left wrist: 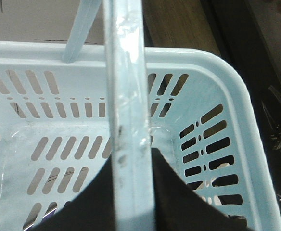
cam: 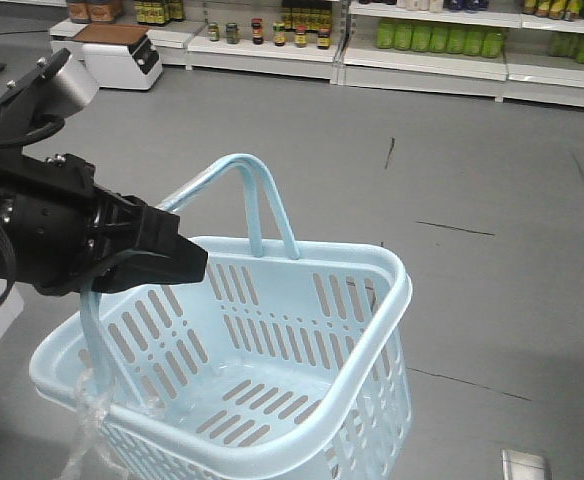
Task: Pick three apples into basket with both arms
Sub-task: 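Drive the base away from the table holding the basket aloft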
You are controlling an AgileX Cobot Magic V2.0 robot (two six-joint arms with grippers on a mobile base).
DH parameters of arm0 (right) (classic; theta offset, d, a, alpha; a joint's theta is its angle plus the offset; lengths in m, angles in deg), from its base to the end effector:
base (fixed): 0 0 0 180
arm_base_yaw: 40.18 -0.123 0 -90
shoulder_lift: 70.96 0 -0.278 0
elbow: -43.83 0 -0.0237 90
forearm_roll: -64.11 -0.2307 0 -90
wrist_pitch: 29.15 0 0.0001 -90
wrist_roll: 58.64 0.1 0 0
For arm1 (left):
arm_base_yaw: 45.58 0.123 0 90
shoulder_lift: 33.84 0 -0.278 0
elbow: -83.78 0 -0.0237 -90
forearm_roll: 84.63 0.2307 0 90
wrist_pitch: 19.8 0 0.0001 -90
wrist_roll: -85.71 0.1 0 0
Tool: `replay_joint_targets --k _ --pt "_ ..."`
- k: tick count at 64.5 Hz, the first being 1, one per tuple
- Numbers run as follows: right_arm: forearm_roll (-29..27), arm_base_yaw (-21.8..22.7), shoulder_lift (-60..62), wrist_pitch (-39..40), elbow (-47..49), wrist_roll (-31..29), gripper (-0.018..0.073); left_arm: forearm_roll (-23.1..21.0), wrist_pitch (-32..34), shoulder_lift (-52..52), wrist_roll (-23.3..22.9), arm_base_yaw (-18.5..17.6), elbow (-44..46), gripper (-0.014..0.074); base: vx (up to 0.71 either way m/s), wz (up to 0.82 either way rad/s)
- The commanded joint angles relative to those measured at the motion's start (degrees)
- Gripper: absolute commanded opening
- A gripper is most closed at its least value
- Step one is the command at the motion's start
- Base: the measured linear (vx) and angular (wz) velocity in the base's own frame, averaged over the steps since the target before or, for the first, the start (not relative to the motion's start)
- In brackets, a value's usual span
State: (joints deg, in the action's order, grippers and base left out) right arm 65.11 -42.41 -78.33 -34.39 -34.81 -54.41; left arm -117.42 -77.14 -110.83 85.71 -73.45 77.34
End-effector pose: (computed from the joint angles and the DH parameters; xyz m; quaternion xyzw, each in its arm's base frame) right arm 0.0527 0.0019 0.1961 0.0068 0.7147 0.0328 0.6986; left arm 0.1780 -0.1458 0.3796 0.1558 0.8924 -0.3444 0.2464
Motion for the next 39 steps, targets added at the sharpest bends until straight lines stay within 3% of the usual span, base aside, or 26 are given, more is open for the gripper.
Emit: replay_joint_targets --k 1,39 --pt "0.45 0.47 0.59 4.07 -0.8 -0.29 -0.0004 -3.19 3.48 1.37 0.0 -0.19 1.73 -0.0008 0.12 0.36" --pt "0.45 0.47 0.59 4.07 -0.8 -0.29 -0.0004 -3.19 3.48 1.37 0.0 -0.19 1.73 -0.0008 0.17 0.22"
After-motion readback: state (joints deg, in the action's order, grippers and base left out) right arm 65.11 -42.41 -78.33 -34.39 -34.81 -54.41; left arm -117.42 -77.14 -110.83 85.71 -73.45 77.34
